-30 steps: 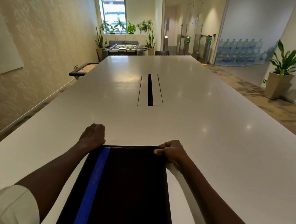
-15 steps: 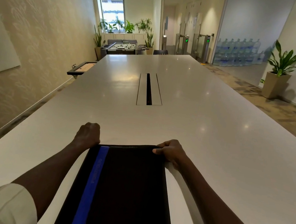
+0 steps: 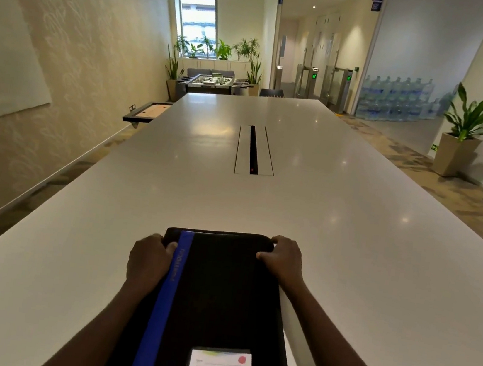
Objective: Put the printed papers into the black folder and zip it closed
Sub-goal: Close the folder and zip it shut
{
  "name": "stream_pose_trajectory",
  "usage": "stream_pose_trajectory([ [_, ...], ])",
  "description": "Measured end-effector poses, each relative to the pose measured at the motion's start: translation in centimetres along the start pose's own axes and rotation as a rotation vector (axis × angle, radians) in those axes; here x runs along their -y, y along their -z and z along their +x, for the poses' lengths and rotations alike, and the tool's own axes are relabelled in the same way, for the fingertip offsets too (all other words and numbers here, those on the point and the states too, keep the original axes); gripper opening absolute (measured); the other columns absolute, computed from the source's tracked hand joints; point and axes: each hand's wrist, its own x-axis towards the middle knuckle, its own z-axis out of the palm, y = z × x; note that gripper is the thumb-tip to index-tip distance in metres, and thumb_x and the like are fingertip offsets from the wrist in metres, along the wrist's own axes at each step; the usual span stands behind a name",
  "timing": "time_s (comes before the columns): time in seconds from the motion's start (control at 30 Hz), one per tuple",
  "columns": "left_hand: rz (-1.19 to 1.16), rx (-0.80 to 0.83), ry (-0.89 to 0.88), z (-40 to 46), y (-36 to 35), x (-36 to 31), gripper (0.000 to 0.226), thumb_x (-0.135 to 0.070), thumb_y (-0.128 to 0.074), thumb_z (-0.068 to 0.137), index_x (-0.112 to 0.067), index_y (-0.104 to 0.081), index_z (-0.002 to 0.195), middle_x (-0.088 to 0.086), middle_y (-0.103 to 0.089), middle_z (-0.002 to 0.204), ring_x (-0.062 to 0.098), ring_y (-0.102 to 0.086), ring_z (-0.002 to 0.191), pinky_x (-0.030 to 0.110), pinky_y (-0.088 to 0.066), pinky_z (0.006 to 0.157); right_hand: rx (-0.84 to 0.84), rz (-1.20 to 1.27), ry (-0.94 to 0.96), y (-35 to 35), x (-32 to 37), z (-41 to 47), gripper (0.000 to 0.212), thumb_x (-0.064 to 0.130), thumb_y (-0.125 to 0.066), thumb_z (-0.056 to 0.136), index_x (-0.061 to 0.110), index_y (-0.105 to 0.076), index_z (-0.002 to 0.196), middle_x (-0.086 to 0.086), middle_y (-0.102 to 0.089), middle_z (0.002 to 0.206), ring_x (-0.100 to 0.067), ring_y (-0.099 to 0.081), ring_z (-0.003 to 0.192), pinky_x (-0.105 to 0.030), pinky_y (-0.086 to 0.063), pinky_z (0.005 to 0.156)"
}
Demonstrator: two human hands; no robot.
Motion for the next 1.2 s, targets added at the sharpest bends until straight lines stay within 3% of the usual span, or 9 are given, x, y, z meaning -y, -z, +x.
stream_pose_trajectory([
  [0.13,-0.099,-0.027,-0.006,-5.0,1.3,1.1,0.030,-0.029,-0.062,0.092,-0.008,-0.067,0.112,0.011,-0.071,0.098,0.027,-0.065,0.091,0.030,-0.041,0.074,-0.005,-0.088,0.022,-0.2,-0.7,-4.6,0.037,0.028,-0.068,0.086,0.007,-0.063,0.117,-0.016,-0.063,0.112,-0.030,-0.060,0.107,-0.039,-0.051,0.092],
  [0.23,-0.145,0.011,0.025,-8.1,2.6,1.8,0.038,-0.027,-0.061,0.093,-0.008,-0.061,0.126,0.016,-0.069,0.113,0.030,-0.064,0.104,0.034,-0.046,0.085,-0.050,-0.103,0.033,-0.4,-1.3,-8.7,0.042,0.025,-0.064,0.092,0.009,-0.057,0.130,-0.018,-0.057,0.120,-0.032,-0.059,0.109,-0.036,-0.048,0.093],
  [0.43,-0.117,0.130,0.067,-13.3,4.8,3.4,0.052,-0.031,-0.057,0.095,-0.011,-0.045,0.142,0.021,-0.056,0.128,0.033,-0.054,0.118,0.041,-0.042,0.100,-0.081,-0.143,-0.012,0.1,-1.8,-15.3,0.034,0.034,-0.060,0.095,0.005,-0.059,0.114,-0.016,-0.061,0.111,-0.031,-0.062,0.100,-0.033,-0.048,0.081],
  [0.67,-0.105,0.127,0.066,-18.5,6.4,5.4,0.050,-0.037,-0.058,0.094,-0.011,-0.050,0.136,0.017,-0.057,0.118,0.031,-0.058,0.107,0.039,-0.047,0.092,-0.110,-0.193,-0.026,0.4,-2.6,-20.3,0.034,0.040,-0.054,0.097,0.008,-0.058,0.105,-0.011,-0.064,0.104,-0.027,-0.063,0.094,-0.026,-0.036,0.067],
  [0.97,-0.021,0.125,0.098,-19.9,6.4,5.6,0.038,-0.037,-0.046,0.099,-0.009,-0.055,0.125,0.017,-0.057,0.113,0.031,-0.056,0.103,0.037,-0.041,0.093,-0.112,-0.240,-0.129,-0.3,-1.9,-23.3,0.040,0.051,-0.042,0.097,0.015,-0.049,0.112,-0.005,-0.061,0.110,-0.024,-0.063,0.099,-0.029,-0.038,0.068],
  [1.2,-0.136,0.107,0.188,-19.4,6.1,5.7,0.040,-0.037,-0.054,0.095,-0.010,-0.057,0.124,0.017,-0.062,0.117,0.033,-0.057,0.109,0.040,-0.044,0.094,-0.135,-0.253,-0.163,-0.5,-2.0,-23.4,0.037,0.055,-0.044,0.096,0.018,-0.046,0.096,0.000,-0.062,0.096,-0.016,-0.051,0.075,-0.029,-0.039,0.062],
])
